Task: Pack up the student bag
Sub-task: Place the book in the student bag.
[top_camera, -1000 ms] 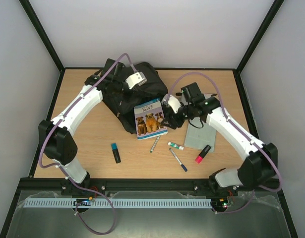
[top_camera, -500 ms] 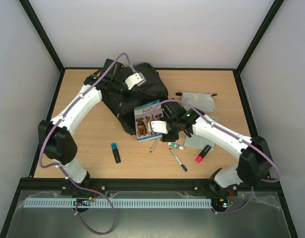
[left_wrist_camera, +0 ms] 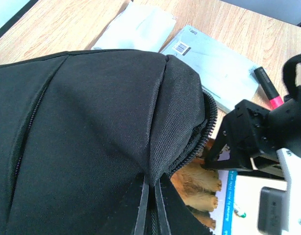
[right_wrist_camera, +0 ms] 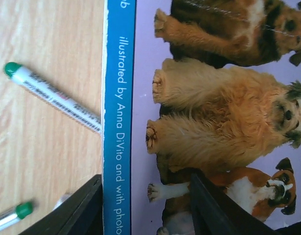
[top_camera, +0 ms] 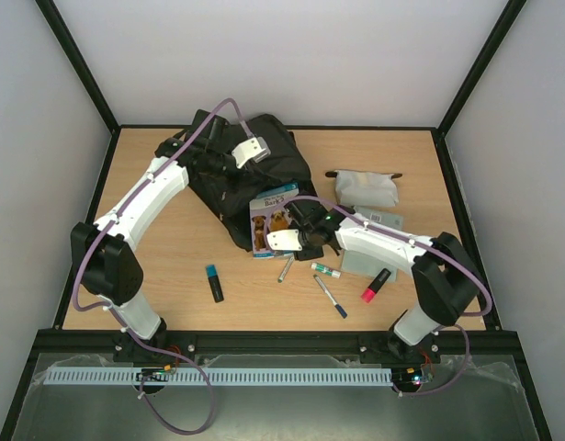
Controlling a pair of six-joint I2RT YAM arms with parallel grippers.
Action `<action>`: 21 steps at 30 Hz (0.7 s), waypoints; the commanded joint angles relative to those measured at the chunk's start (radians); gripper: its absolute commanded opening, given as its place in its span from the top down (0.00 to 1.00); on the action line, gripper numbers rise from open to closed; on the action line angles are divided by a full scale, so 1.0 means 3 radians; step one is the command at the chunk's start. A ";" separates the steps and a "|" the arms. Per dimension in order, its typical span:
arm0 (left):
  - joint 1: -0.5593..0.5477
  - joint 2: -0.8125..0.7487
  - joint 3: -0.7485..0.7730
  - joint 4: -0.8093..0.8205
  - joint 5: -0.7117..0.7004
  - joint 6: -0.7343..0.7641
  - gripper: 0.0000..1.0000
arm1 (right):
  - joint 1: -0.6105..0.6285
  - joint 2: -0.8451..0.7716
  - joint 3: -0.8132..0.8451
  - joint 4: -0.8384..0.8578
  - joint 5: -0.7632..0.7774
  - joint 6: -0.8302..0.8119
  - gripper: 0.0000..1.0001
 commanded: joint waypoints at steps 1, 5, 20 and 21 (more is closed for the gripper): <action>-0.0003 -0.0126 0.0073 0.0068 0.0329 0.0090 0.98 | 0.0011 0.0136 0.0174 0.0309 0.0296 -0.0047 0.54; -0.0003 -0.0128 0.0072 0.0030 0.0379 0.0128 0.98 | 0.0009 0.0168 0.0176 0.0511 0.0329 -0.0181 0.58; 0.0083 0.0056 0.0207 -0.0119 0.0417 0.0099 0.98 | 0.0028 -0.0341 0.0196 0.0172 -0.0363 -0.1079 0.98; 0.0092 0.0087 0.0232 -0.0150 0.0431 0.0109 0.98 | 0.0028 -0.0400 0.0148 0.0150 -0.0368 -0.1162 0.98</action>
